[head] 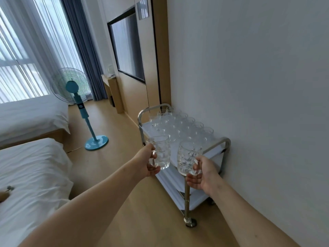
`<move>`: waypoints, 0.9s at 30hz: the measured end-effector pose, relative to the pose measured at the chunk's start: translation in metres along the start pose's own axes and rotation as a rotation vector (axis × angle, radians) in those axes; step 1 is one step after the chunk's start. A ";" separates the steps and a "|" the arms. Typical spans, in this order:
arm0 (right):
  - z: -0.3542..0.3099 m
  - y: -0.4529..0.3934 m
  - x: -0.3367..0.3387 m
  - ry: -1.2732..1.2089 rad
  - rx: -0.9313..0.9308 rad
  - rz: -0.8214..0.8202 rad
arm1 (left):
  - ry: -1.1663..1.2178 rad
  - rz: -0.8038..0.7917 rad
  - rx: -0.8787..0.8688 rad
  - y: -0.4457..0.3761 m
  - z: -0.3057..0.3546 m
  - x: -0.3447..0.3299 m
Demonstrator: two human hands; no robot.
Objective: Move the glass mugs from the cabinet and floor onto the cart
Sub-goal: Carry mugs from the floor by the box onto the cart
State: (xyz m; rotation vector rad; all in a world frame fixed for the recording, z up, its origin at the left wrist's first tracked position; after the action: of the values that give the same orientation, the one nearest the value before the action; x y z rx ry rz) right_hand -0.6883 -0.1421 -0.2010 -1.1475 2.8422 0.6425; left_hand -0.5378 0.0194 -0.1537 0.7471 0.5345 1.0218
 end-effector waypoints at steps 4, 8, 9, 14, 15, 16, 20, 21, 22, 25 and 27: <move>0.001 -0.038 -0.018 0.008 -0.003 0.023 | -0.019 -0.028 0.015 -0.039 0.021 0.002; 0.002 -0.084 -0.037 0.003 -0.027 0.047 | -0.061 -0.003 0.023 -0.088 0.046 0.005; 0.002 -0.096 -0.041 -0.008 -0.038 0.056 | -0.070 0.007 0.030 -0.101 0.052 0.005; 0.010 -0.156 -0.060 -0.037 -0.114 0.119 | -0.121 0.021 0.058 -0.163 0.089 0.001; 0.011 -0.168 -0.063 -0.051 -0.125 0.138 | -0.116 0.018 0.056 -0.173 0.095 -0.001; 0.012 -0.181 -0.066 -0.054 -0.140 0.151 | -0.116 0.017 0.064 -0.185 0.100 -0.001; 0.019 -0.217 -0.080 -0.063 -0.186 0.165 | -0.156 0.020 0.123 -0.222 0.114 -0.003; 0.022 -0.226 -0.083 -0.083 -0.196 0.176 | -0.157 0.017 0.131 -0.233 0.117 -0.004; 0.024 -0.234 -0.084 -0.095 -0.209 0.189 | -0.155 0.015 0.134 -0.242 0.120 -0.005; 0.035 -0.250 -0.084 -0.098 -0.240 0.217 | -0.150 -0.010 0.162 -0.266 0.124 -0.012; 0.045 -0.259 -0.082 -0.102 -0.265 0.250 | -0.146 -0.039 0.198 -0.281 0.125 -0.017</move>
State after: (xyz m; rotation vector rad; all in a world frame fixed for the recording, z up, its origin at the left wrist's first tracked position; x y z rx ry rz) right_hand -0.4620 -0.2382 -0.3245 -0.7565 2.9001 1.0842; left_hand -0.2998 -0.1226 -0.2884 0.9756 0.5268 0.8790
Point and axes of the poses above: each hand's wrist, its own y-axis away from the middle knuckle, its own x-axis out of the back of the hand, z = x × y, the point moved 9 cm from there along -y, towards the middle knuckle, and after that the axes turned 14 degrees about x, right-handed, at the moved point
